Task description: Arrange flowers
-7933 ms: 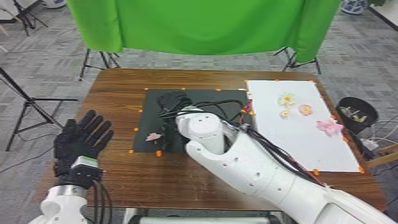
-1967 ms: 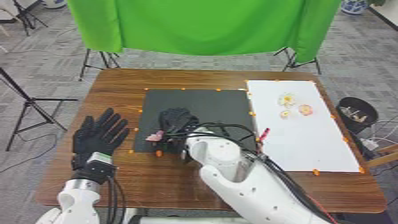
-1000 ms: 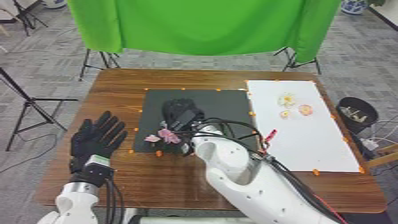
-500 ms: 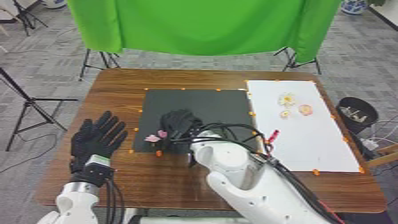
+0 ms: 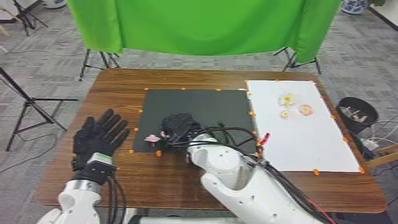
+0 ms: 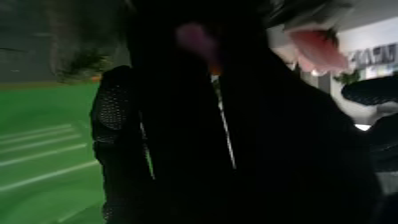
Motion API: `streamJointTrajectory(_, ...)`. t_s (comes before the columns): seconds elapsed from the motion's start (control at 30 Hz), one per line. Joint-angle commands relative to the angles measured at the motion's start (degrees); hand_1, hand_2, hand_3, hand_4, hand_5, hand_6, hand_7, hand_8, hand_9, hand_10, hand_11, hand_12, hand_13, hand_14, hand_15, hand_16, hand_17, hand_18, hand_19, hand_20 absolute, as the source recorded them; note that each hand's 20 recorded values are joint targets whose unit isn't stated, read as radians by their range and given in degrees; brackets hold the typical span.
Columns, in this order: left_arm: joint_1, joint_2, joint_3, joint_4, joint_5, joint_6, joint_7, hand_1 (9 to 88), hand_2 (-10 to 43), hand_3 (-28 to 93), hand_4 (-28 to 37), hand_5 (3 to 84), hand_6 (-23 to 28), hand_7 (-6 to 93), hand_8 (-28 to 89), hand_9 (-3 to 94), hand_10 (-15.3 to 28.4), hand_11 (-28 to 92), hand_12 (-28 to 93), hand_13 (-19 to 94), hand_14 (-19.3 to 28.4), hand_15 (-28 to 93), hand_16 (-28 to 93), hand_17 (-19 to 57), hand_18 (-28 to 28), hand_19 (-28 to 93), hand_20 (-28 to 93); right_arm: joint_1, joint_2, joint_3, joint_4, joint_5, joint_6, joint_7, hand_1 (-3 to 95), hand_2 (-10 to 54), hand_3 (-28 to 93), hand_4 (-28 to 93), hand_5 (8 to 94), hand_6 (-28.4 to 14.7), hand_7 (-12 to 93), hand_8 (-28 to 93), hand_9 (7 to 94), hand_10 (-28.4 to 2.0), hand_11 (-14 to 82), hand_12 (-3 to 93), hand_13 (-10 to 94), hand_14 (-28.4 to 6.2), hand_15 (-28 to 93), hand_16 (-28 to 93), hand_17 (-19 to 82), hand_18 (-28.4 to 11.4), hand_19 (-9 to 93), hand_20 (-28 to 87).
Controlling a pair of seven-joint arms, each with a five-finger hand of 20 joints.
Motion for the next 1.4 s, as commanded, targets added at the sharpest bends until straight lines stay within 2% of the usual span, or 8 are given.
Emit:
streamJointTrajectory(0.03,0.44,-0.61,0.11,0.02,0.03,-0.67,-0.45,26.9,16.3,70,-28.3,41.0,10.6,14.3,-9,33.0,16.4,27,11,24,17.3,43,-8,-7.2,15.2,36,9,-0.45,1.27,-1.96,1.74,0.11,8.42,-0.18,66.6,-9.5,65,-28,71.3,3.5,27,-5,83.8,-6.6,5.3,33.2,72,-6.1,33,46,30,-18.7,76,41)
streamJointTrajectory(0.13,0.56,-0.54,-0.04,0.01,-0.01,-0.6,-0.16,26.9,16.3,70,-28.3,41.0,10.6,14.3,-9,33.0,16.4,27,11,24,17.3,43,-8,-7.1,15.2,36,9,0.17,1.97,-2.62,1.42,0.25,11.81,-0.57,68.1,-9.5,67,-28,76.3,3.4,30,-1,89.5,-6.5,6.0,37.8,75,-6.0,30,48,32,-18.2,75,41)
streamJointTrajectory(0.33,1.4,-0.48,-0.34,-0.2,-0.11,-0.92,0.27,27.0,16.3,70,-28.3,41.0,10.7,14.2,-9,33.0,16.4,27,11,24,17.3,43,-8,-7.2,15.2,36,9,2.06,2.88,-3.78,0.62,1.2,20.31,1.34,68.1,-9.5,68,-28,77.2,3.5,31,-1,90.9,-7.3,5.9,37.9,76,-5.8,29,49,33,-18.1,75,41)
streamJointTrajectory(0.43,0.92,-0.64,-0.17,-0.03,-0.04,-0.55,0.11,27.0,16.3,70,-28.3,41.0,10.7,14.2,-9,33.0,16.4,27,11,24,17.3,43,-8,-7.1,15.1,36,9,2.87,2.94,-3.74,0.13,1.34,22.26,2.86,67.8,-9.5,68,-28,77.3,3.6,31,-1,91.0,-7.3,5.9,38.0,76,-5.7,29,50,33,-18.3,75,42)
streamJointTrajectory(0.7,1.16,-0.87,-0.33,-0.08,-0.18,-0.87,0.2,27.0,16.2,70,-28.3,41.0,10.7,14.2,-9,32.9,16.4,27,11,24,17.3,43,-8,-7.1,15.2,36,9,2.8,3.52,-2.61,-0.64,1.11,20.24,3.54,67.5,-9.5,69,-28,77.3,3.8,31,-1,91.0,-7.5,5.8,38.0,76,-5.9,30,50,32,-18.8,76,42)
streamJointTrajectory(1.07,1.77,-0.82,-0.84,-0.35,-0.2,-0.36,0.41,27.0,16.3,70,-28.3,40.9,10.6,14.3,-9,33.0,16.4,27,11,24,17.4,43,-8,-7.1,15.1,36,9,0.77,4.71,-1.35,-3.33,-0.36,8.07,3.13,67.2,-9.5,70,-28,77.3,4.2,32,-1,91.1,-7.1,5.9,38.4,73,-6.8,38,51,30,-19.2,77,44)
streamJointTrajectory(1.2,1.54,-0.72,-0.76,-0.31,-0.21,-0.3,0.23,27.0,16.3,70,-28.3,40.9,10.6,14.4,-9,33.0,16.4,27,11,24,17.3,43,-8,-7.1,15.2,36,9,0.24,4.59,-0.6,-4.36,0.27,3.89,4.22,66.5,-9.5,70,-28,75.7,3.8,31,-2,89.3,-7.3,5.9,38.4,71,-7.0,41,49,29,-19.3,77,44)
streamJointTrajectory(1.4,1.6,-0.72,-0.71,-0.32,-0.37,-0.03,0.49,27.0,16.2,70,-28.3,41.0,10.7,14.3,-9,33.0,16.4,27,11,24,17.3,43,-8,-7.2,15.2,36,9,-0.32,5.12,0.3,-5.81,2.86,3.64,5.12,60.0,-9.5,71,-28,69.7,3.1,25,-9,80.8,-8.3,7.0,34.4,63,-8.5,48,44,25,-20.9,76,46)
